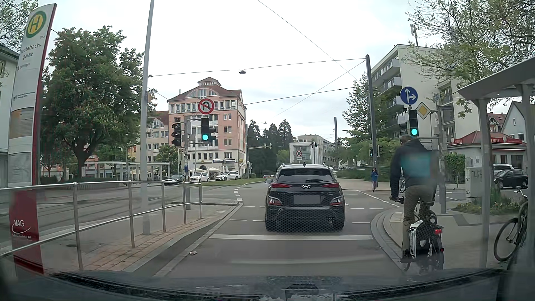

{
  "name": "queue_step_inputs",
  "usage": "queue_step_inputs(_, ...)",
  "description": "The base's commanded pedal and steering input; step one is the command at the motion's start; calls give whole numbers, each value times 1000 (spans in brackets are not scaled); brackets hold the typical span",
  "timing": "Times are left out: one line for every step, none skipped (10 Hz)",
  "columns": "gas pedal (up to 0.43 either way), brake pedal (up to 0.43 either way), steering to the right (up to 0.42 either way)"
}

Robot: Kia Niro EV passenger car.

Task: Follow the waypoints while adhering to traffic rules and regulations

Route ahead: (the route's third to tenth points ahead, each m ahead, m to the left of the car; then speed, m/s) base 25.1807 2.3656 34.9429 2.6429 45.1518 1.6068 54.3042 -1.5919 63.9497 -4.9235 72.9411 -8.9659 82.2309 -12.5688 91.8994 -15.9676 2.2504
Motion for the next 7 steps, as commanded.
queue_step_inputs(240, 0, -26)
queue_step_inputs(240, 0, -28)
queue_step_inputs(248, 0, -28)
queue_step_inputs(260, 0, -28)
queue_step_inputs(268, 0, -26)
queue_step_inputs(268, 0, -23)
queue_step_inputs(268, 0, -20)
